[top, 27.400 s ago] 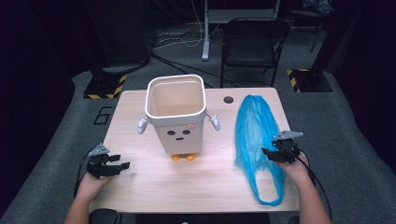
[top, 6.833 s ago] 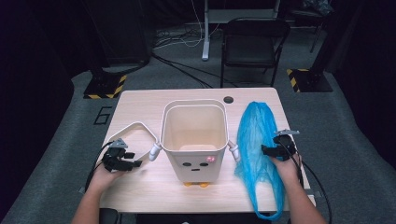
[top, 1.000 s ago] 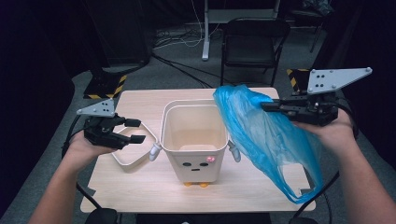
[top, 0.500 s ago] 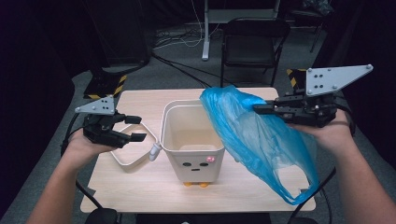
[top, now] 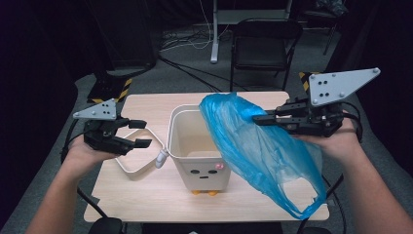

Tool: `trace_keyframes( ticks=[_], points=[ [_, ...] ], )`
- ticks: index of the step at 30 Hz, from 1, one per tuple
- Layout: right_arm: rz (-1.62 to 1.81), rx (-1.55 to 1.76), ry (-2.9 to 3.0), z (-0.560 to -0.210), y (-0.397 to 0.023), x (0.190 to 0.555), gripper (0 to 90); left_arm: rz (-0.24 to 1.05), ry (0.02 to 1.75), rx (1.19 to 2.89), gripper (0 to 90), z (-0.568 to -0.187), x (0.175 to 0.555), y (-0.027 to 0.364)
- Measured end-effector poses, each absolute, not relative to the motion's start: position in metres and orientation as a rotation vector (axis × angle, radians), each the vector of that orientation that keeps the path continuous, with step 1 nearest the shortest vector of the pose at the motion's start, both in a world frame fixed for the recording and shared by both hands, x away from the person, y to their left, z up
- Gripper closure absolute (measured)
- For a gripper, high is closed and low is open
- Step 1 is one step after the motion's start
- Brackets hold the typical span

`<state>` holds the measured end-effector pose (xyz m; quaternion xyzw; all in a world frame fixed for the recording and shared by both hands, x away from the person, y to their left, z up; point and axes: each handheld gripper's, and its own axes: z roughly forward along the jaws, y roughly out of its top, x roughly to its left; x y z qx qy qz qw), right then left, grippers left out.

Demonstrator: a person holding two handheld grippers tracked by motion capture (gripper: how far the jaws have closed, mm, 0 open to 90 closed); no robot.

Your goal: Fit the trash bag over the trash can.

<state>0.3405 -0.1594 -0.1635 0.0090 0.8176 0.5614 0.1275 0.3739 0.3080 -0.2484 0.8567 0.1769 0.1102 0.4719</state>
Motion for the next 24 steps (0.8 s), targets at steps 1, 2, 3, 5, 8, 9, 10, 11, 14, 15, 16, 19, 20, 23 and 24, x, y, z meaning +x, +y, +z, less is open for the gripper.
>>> trace_keyframes(
  ticks=[1, 2, 3, 5, 8, 9, 10, 11, 14, 15, 16, 19, 20, 23, 24],
  points=[
    [1.632, 0.013, 2.383, -0.163, -0.157, 0.34, 87.7, 0.27, 0.433, 2.098, 35.8, -0.248, 0.374, 0.308],
    [1.629, 0.0, 2.388, -0.162, -0.155, 0.338, 87.7, 0.274, 0.432, 2.092, 35.8, -0.247, 0.373, 0.308],
    [1.628, -0.01, 2.39, -0.162, -0.153, 0.337, 87.7, 0.275, 0.429, 2.091, 35.8, -0.246, 0.373, 0.308],
    [1.625, -0.032, 2.396, -0.16, -0.148, 0.334, 87.7, 0.278, 0.427, 2.09, 35.7, -0.244, 0.373, 0.307],
    [1.619, -0.074, 2.4, -0.156, -0.142, 0.329, 87.7, 0.281, 0.419, 2.092, 35.4, -0.242, 0.372, 0.305],
    [1.617, -0.087, 2.4, -0.154, -0.14, 0.326, 87.7, 0.282, 0.414, 2.092, 35.4, -0.242, 0.372, 0.305],
    [1.617, -0.1, 2.401, -0.152, -0.138, 0.324, 87.6, 0.282, 0.414, 2.091, 35.4, -0.241, 0.372, 0.304],
    [1.617, -0.119, 2.398, -0.15, -0.136, 0.321, 87.6, 0.283, 0.416, 2.09, 35.4, -0.241, 0.372, 0.304],
    [1.622, -0.156, 2.388, -0.147, -0.134, 0.315, 87.5, 0.284, 0.413, 2.085, 35.3, -0.239, 0.372, 0.304],
    [1.622, -0.163, 2.388, -0.147, -0.133, 0.313, 87.5, 0.285, 0.411, 2.085, 35.3, -0.239, 0.371, 0.304],
    [1.628, -0.165, 2.386, -0.147, -0.134, 0.312, 87.4, 0.285, 0.411, 2.086, 35.2, -0.239, 0.371, 0.303],
    [1.638, -0.165, 2.389, -0.149, -0.135, 0.313, 87.3, 0.287, 0.404, 2.088, 35.1, -0.238, 0.371, 0.302],
    [1.639, -0.162, 2.391, -0.15, -0.136, 0.314, 87.3, 0.288, 0.403, 2.089, 35.1, -0.238, 0.372, 0.301],
    [1.655, -0.158, 2.392, -0.153, -0.138, 0.315, 87.3, 0.285, 0.403, 2.09, 34.9, -0.238, 0.373, 0.299],
    [1.659, -0.162, 2.388, -0.153, -0.137, 0.315, 87.3, 0.285, 0.403, 2.09, 34.9, -0.238, 0.373, 0.298]
  ],
)
